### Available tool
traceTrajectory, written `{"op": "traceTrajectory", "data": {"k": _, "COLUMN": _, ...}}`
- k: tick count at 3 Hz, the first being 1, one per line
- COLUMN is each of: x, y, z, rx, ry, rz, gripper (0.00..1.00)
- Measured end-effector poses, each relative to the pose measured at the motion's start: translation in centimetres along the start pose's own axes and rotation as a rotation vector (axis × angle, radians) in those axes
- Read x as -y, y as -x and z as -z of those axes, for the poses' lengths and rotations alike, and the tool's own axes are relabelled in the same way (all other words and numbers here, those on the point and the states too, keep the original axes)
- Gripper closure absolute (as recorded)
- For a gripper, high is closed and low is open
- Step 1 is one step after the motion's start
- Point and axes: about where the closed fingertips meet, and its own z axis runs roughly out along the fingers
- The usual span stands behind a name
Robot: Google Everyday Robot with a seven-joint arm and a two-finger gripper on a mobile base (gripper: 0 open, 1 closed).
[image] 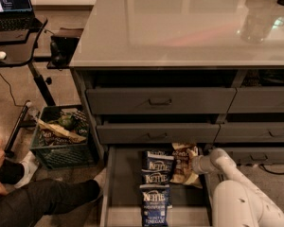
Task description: Pick brown chip bag from bottom drawer and place on counter
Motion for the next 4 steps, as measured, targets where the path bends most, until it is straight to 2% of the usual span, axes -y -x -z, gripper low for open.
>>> {"op": "traceTrajectory", "data": {"k": 1, "x": -0.54, "y": -0.51, "z": -1.52, "rx": -0.002, "ry": 0.020, "rz": 0.005, "gripper": 0.19}}
{"op": "traceTrajectory", "data": {"k": 4, "x": -0.43, "y": -0.58, "z": -1.51, "rx": -0.003, "ry": 0.017, "rz": 0.005, "gripper": 0.89}}
